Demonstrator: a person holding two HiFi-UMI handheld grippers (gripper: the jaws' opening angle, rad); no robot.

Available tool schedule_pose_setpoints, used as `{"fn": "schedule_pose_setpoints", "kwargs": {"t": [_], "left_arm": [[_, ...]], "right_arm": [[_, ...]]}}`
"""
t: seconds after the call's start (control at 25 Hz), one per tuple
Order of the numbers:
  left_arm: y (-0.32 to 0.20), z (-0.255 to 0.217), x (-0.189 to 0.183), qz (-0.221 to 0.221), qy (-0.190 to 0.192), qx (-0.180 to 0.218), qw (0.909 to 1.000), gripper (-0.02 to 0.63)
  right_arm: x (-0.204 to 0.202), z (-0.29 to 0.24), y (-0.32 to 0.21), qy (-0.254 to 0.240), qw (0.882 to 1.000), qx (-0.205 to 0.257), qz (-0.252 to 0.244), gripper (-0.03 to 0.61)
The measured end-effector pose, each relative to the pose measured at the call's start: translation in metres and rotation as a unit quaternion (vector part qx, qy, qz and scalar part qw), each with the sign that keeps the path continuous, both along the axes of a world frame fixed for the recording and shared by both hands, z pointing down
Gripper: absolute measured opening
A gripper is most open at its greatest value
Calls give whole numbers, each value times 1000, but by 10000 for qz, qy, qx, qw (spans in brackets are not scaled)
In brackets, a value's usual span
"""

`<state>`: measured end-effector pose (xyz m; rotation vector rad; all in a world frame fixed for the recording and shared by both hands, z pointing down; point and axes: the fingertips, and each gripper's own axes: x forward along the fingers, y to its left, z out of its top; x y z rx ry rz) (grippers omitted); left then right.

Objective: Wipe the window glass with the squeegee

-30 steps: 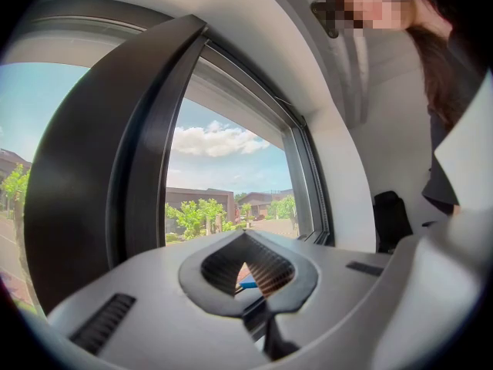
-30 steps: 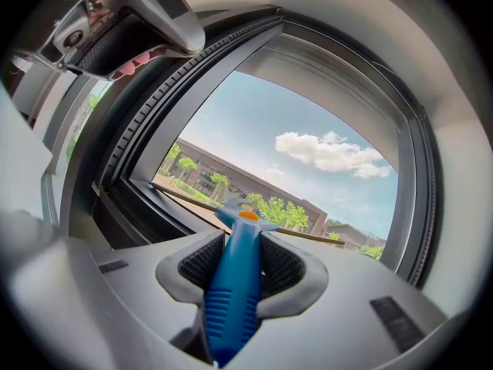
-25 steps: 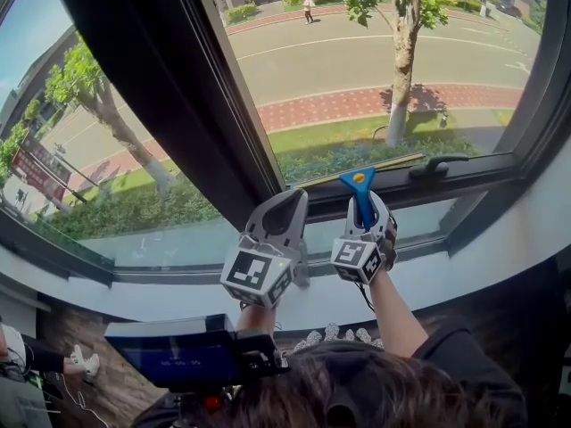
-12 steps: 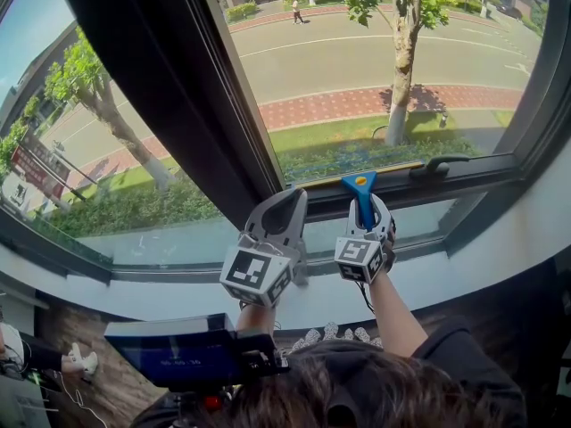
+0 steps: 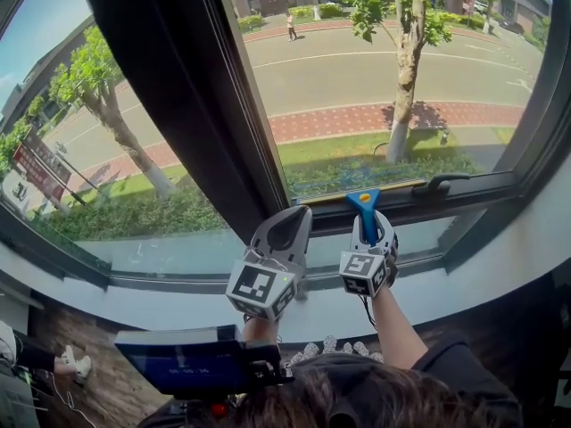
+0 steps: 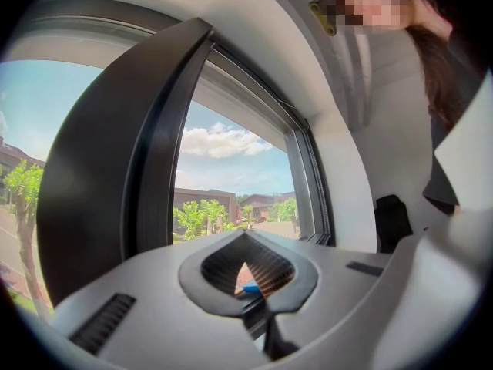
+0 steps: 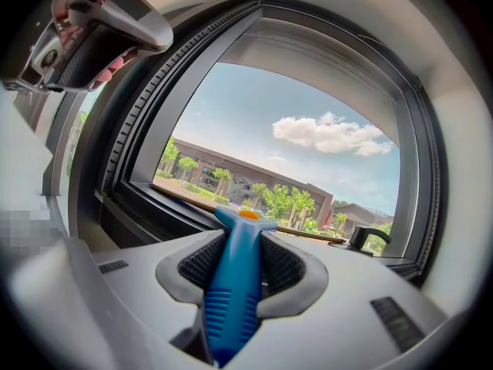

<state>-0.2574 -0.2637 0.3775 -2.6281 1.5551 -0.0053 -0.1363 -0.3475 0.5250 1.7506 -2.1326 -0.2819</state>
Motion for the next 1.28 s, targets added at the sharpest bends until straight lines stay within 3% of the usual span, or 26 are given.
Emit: {"fn": "schedule_pose_setpoints", "kwargs": {"t": [0.2,0.44,0.8,1.08,1.28], "left_arm": [[5,2,-9,-45,57,8,10000,2],[23,22,-11,-33,106,58,9999,2],[38,7,-18,-120,168,48,9998,2],[75,-2,19,-265,96,198,9994,2],[113,-12,70,-462,72,-8,9989,2]], "right_arm": [[0,-4,1,-21,9999,-98,-30,141],[-1,-19,23,-232,9993,268,-152,141],[31,-51,50,-268,9993,276,36,141],[83,-65,85,-401,9981,461,33,141],[134,-85,120,-320,9980,539,-55,141]]}}
